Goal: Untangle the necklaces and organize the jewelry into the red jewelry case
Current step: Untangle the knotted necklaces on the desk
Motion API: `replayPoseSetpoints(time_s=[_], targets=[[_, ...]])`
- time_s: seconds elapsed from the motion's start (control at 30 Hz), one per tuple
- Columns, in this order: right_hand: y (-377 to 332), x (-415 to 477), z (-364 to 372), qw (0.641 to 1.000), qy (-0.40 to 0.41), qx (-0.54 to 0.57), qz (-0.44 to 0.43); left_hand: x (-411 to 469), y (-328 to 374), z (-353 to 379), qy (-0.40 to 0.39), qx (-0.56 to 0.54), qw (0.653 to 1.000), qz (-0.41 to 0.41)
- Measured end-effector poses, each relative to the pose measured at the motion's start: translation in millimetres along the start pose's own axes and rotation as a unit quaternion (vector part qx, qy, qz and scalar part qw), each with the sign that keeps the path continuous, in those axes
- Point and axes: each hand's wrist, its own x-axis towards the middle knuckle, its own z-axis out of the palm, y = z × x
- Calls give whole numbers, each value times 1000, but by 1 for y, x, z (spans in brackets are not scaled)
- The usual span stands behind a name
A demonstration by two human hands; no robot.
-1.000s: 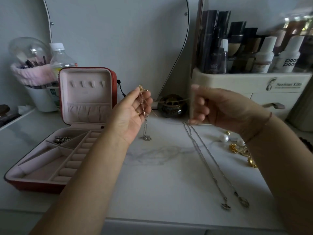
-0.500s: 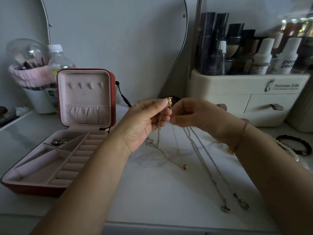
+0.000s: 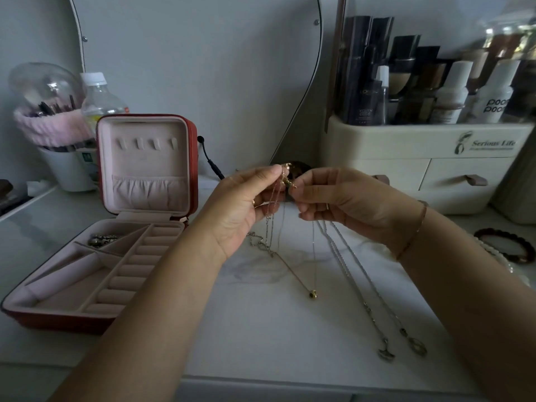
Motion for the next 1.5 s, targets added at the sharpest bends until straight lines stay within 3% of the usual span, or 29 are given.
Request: replayPoseSetpoints(time_s=[0.17, 0.6, 0.83, 1.0, 1.5], targets=[[-2, 0, 1, 999, 15, 43, -11, 1, -1, 1, 4, -52, 999, -18], [0, 2, 1, 994, 48, 99, 8, 2, -5, 3, -8, 18, 1000, -7], [2, 2, 1, 999, 16, 30, 25, 1, -5, 4, -7, 41, 999, 14], [3, 2, 1, 998, 50, -38, 21, 0, -5, 4, -13, 64, 998, 21], [3, 2, -4, 997, 64, 32, 10, -3, -6, 2, -51, 116, 992, 20]])
